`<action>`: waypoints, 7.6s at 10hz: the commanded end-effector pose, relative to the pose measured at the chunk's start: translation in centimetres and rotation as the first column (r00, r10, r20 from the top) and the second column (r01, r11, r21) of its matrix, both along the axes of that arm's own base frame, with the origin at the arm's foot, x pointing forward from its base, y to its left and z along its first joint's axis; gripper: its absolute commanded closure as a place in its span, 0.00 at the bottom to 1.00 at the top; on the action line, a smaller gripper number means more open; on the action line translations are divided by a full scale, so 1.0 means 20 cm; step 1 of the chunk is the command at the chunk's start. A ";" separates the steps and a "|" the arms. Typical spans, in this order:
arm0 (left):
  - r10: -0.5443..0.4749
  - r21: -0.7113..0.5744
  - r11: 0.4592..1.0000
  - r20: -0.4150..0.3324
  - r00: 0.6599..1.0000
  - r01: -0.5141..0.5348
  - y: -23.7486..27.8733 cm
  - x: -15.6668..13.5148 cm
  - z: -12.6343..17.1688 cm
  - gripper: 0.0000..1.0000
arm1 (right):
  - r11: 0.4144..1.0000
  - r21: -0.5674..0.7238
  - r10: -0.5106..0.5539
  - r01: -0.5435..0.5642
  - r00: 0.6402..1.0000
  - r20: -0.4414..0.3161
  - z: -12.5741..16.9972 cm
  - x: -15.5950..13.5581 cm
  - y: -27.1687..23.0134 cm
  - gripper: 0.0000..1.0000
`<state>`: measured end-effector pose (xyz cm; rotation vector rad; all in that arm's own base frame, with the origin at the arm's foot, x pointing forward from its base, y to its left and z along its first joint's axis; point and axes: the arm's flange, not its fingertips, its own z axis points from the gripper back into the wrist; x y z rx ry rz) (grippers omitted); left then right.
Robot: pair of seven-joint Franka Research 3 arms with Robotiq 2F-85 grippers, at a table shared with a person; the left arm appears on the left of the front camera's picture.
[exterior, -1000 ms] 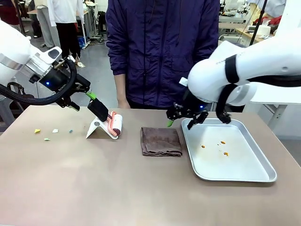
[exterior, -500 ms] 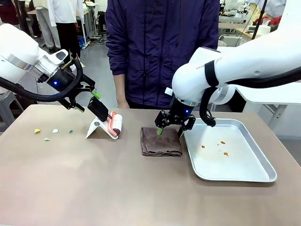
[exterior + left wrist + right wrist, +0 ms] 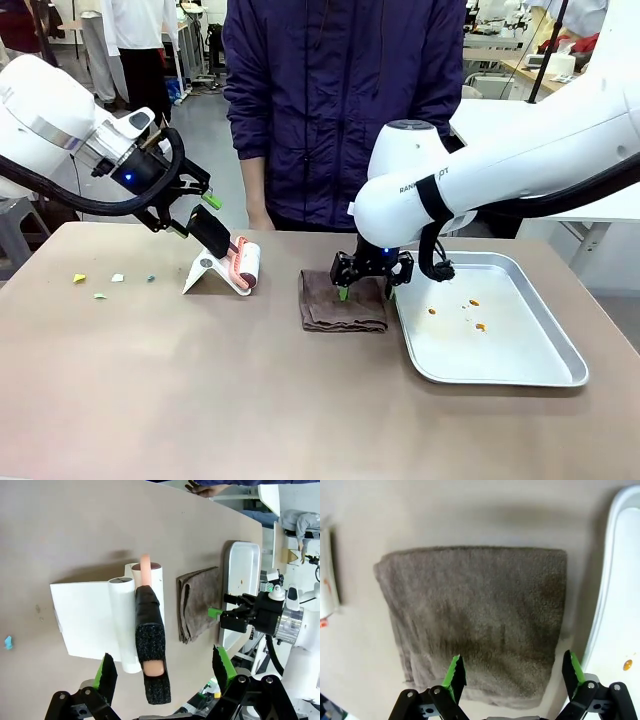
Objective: Clean the surface of the table.
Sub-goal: Hold the Lint Roller with your left hand and the towel with your right hand, then if a person points to the right, clean the right side of the table with your right hand, and if they point to the left, clean the left side with your left hand.
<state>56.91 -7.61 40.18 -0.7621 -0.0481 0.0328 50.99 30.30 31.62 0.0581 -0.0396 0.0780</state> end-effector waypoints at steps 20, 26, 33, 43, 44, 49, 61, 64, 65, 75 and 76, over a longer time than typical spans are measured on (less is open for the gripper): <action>-0.006 0.023 1.000 0.005 1.000 0.006 -0.04 0.01 0.00 1.00 | 0.986 -0.043 -0.159 0.158 0.987 -0.006 -0.13 0.07 0.07 1.00; 0.010 -0.009 1.000 0.022 1.000 -0.010 -0.01 0.01 0.00 1.00 | 0.985 -0.033 -0.168 0.168 0.986 -0.008 -0.12 0.07 0.05 1.00; -0.044 -0.268 0.955 0.299 0.953 0.128 0.21 -0.39 0.39 0.97 | 0.721 0.683 -0.075 0.121 0.993 -0.096 0.37 -0.21 -0.48 1.00; -0.070 -0.513 0.828 0.305 0.950 0.225 1.18 -1.09 0.05 0.97 | 0.331 0.943 -0.378 -0.037 0.910 0.169 0.38 -1.25 -1.49 1.00; -0.064 -0.557 0.786 0.356 0.932 0.266 1.27 -1.14 -0.06 0.97 | 0.319 0.945 -0.396 -0.065 0.897 0.196 0.34 -1.26 -1.60 1.00; 0.302 -0.649 0.753 0.196 0.933 -0.108 1.65 -1.48 -0.29 0.97 | 0.196 0.941 -0.464 -0.275 0.820 0.336 0.05 -1.27 -2.02 1.00; 0.274 -0.638 0.766 0.209 0.939 -0.082 1.72 -1.52 -0.36 0.97 | 0.207 0.957 -0.469 -0.204 0.837 0.280 0.14 -0.96 -2.30 1.00; 0.274 -0.638 0.766 0.209 0.939 -0.082 1.72 -1.52 -0.36 0.97 | 0.207 0.957 -0.469 -0.204 0.837 0.280 0.14 -0.96 -2.30 1.00; 0.274 -0.638 0.766 0.209 0.939 -0.082 1.72 -1.52 -0.36 0.97 | 0.207 0.957 -0.469 -0.204 0.837 0.280 0.14 -0.96 -2.30 1.00; 0.274 -0.638 0.766 0.209 0.939 -0.082 1.72 -1.52 -0.36 0.97 | 0.209 0.951 -0.469 -0.228 0.830 0.302 0.10 -0.95 -2.30 0.91; 0.274 -0.638 0.766 0.209 0.939 -0.082 1.72 -1.52 -0.36 0.97 | 0.359 0.912 -0.411 -0.201 0.843 0.348 0.13 -0.89 -2.23 0.91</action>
